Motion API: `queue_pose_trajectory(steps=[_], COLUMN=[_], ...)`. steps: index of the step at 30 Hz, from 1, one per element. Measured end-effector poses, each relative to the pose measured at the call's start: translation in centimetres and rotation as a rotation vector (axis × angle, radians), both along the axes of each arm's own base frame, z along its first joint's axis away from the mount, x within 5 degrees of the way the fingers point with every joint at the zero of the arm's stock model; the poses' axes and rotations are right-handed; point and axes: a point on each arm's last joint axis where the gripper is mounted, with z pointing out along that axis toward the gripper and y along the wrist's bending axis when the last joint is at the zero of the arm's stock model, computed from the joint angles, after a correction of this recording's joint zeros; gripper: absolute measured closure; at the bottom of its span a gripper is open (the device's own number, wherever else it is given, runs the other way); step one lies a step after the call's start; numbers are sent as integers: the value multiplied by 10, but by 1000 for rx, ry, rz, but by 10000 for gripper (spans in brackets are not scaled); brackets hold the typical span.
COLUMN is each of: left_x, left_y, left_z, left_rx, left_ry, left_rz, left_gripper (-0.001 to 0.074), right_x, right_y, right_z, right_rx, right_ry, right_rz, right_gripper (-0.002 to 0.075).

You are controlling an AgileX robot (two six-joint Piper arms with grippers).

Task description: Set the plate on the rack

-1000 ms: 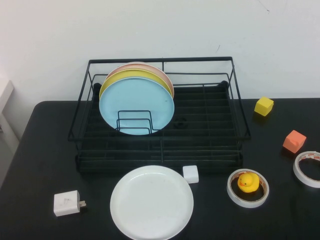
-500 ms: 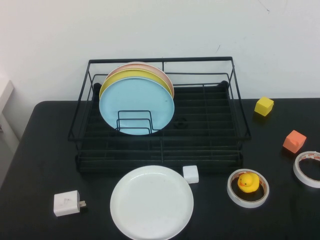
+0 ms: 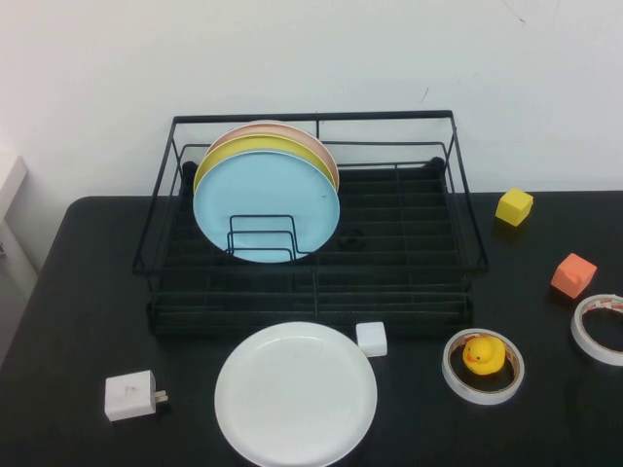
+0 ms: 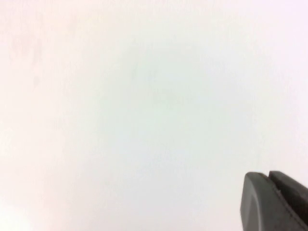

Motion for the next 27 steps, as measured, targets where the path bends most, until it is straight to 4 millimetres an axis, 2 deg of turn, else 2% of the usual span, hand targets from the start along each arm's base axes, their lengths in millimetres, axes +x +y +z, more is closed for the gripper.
queue_pose_trajectory(steps=[5,9,11,14,18,21,24,27], left_x=[-9,-16,-15,-13,-20,-17,-3,14], left_y=[2,2,-1,-5,-5,-4,-4,-4], left_z=[16,24,24,37,74,94,96,92], left_rx=[-113,-103,-70,51,203,247,207,43], left_ry=[-201,-323,-289,-148,-60,-23,62,163], left_rz=[-45,-49,-54,-41,32,59,38,-25], left_gripper=[738,738,738,738,738,738,738,737], right_x=[-2,-4,-3,-7,-17,-13,-1,17], right_y=[-1,-1,-1,-3,-6,-7,-7,-2], right_z=[6,9,13,33,60,75,84,83], right_rx=[87,101,101,90,68,68,81,54], right_ry=[-60,-96,-62,15,136,278,488,685], right_rz=[26,34,25,-3,-45,-65,-67,-30], right_gripper=[728,728,728,728,728,728,728,728])
